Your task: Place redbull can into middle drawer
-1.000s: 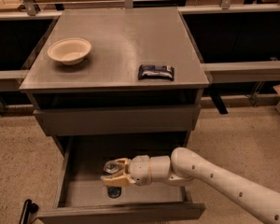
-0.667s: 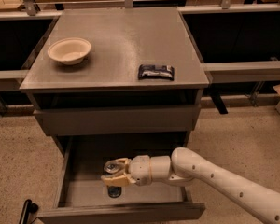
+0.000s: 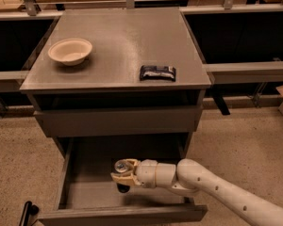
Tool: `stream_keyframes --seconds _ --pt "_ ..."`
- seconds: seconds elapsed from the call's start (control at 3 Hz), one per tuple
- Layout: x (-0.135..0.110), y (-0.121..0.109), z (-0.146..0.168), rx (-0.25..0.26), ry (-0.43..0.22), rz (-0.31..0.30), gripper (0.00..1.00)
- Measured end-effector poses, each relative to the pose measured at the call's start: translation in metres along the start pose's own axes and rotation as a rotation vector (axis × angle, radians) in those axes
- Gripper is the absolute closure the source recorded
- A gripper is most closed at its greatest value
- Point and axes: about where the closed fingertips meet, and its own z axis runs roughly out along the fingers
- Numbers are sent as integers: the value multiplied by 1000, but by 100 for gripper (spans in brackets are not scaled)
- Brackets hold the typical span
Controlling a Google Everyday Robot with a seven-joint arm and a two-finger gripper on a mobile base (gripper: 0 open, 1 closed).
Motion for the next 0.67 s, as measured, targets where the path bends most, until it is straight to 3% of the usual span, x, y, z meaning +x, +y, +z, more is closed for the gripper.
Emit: stream_keyframes --seconds 0.33,0.67 --pt "32 -35 6 50 46 -83 100" --pt "32 -36 6 49 47 -85 100"
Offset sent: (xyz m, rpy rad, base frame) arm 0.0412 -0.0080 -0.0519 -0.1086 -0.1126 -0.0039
